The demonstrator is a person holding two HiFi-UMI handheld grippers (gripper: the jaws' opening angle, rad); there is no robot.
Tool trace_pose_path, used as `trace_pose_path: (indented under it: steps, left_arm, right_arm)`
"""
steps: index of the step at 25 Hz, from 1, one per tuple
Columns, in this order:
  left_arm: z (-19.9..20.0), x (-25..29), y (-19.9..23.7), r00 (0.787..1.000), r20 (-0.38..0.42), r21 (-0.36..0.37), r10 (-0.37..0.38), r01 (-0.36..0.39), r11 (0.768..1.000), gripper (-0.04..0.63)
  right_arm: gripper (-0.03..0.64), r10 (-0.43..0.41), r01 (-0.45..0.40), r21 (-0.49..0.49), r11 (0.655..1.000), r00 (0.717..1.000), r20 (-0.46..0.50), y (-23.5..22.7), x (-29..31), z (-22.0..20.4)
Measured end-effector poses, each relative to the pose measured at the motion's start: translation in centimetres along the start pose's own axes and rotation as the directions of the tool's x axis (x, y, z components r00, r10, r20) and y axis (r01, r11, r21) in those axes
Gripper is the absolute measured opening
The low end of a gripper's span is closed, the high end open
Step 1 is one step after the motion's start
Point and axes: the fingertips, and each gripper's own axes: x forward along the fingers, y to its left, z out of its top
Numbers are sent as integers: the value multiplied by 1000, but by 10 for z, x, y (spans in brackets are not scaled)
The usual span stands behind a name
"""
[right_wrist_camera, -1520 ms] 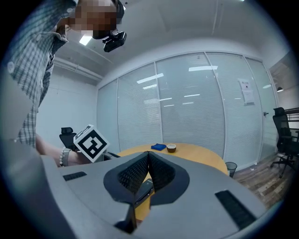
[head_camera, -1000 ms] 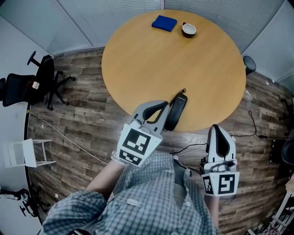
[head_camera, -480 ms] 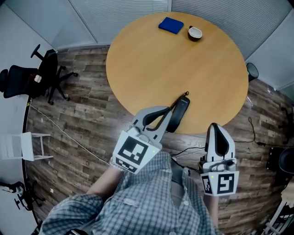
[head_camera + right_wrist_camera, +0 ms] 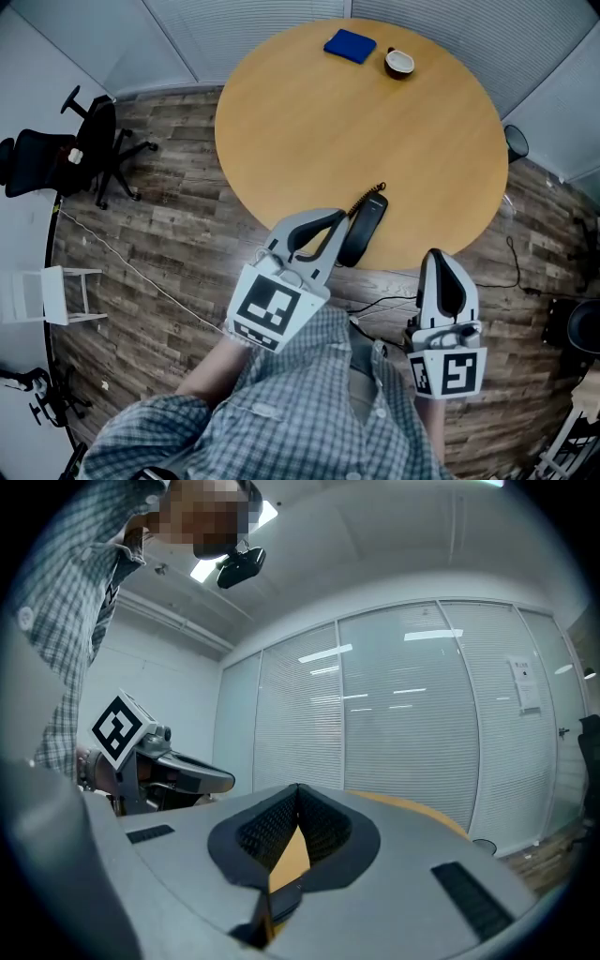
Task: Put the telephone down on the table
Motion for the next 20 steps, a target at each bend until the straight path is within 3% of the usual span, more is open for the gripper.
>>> trace_pose_path:
  steps: [20]
  left_arm:
    - [-9,-4,-13,999,-33,24,-21,22,999,8]
  right_arm:
    - [9,28,-28,3,1000,999,-19,8,-1,-8]
